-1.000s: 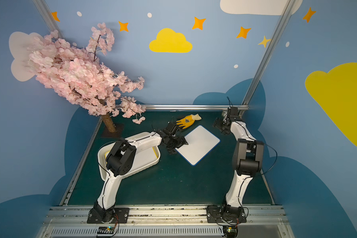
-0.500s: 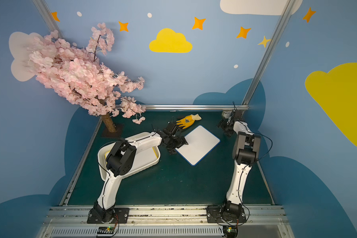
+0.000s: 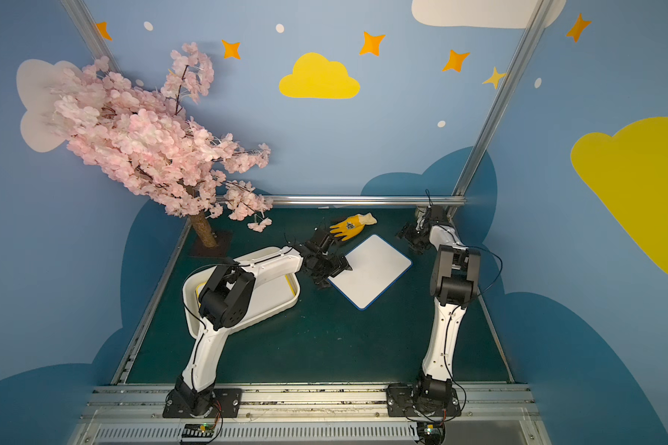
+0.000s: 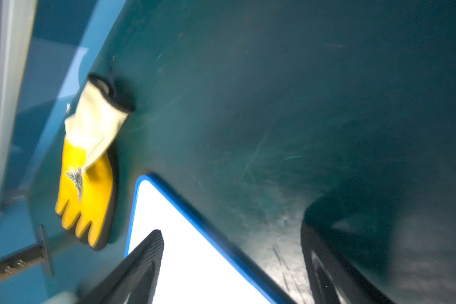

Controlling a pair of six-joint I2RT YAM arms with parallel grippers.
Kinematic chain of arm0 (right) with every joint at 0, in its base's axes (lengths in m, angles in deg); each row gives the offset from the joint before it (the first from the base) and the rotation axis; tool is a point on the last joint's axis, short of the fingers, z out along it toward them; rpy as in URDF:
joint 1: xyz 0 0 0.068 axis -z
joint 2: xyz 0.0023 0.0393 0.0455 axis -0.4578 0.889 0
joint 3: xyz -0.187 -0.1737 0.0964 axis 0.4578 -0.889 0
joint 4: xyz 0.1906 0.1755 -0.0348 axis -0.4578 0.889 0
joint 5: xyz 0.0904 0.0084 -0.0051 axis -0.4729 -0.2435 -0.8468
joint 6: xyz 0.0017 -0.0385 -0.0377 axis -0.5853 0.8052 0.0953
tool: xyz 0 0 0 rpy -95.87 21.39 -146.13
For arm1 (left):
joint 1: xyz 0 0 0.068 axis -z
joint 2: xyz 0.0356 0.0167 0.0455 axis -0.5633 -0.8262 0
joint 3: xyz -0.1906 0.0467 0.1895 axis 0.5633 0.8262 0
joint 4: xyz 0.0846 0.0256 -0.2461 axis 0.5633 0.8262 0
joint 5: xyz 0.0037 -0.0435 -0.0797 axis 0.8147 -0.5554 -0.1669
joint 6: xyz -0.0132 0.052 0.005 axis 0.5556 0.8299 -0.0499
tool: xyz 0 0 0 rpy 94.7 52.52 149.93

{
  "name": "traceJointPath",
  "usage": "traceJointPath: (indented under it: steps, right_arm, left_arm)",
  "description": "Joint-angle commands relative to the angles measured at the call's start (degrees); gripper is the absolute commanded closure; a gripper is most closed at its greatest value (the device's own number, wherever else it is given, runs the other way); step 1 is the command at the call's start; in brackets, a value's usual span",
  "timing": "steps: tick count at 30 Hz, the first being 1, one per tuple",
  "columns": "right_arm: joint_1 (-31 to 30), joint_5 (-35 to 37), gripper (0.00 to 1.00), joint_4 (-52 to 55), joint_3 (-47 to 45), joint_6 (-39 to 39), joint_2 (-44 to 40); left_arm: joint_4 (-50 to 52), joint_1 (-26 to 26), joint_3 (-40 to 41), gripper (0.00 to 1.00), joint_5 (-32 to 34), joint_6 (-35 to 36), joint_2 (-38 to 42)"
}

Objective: Put the whiteboard into the storage box
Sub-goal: Adjust the whiteboard at the center of the board.

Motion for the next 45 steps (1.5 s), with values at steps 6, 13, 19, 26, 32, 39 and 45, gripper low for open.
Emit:
traceJointPath:
  steps: [6,13,19,26,32,39,45]
  right_arm:
    - [-2.6,-1.5,0.18,6.2,-11.6,0.5,-6.0]
    - [-3.0,-1.0,0.19,6.7,-20.5,1.5,-12.2]
    - [-4.3,0.8,0.2,3.9,-32.1,-0.4,-20.3]
    - [-9.5,4.8,0.2,0.5,-45.4,-5.6,-28.6]
    - [-16.2,9.4,0.2,-1.3,-53.1,-11.0,-35.7]
    - [-19.4,12.1,0.21,-2.3,-57.3,-11.4,-39.3]
    - [-20.3,15.6,0.2,-3.4,-58.8,-12.8,-42.3]
  left_arm:
    - [3.4,-2.1,2.9,0.01,4.9,1.7,-6.2]
    - [2.6,-3.0,3.6,0.01,4.7,2.2,-6.0]
    - [3.5,-3.4,3.1,0.01,5.1,3.5,-6.4]
    - [7.0,-3.4,-0.5,0.01,5.9,5.8,-8.5]
    - [9.4,-3.4,-2.3,0.01,6.9,8.0,-9.3]
    - [13.2,-3.5,-4.1,0.01,8.5,13.0,-10.2]
    - [18.2,-3.5,-4.9,0.01,11.2,18.9,-10.9]
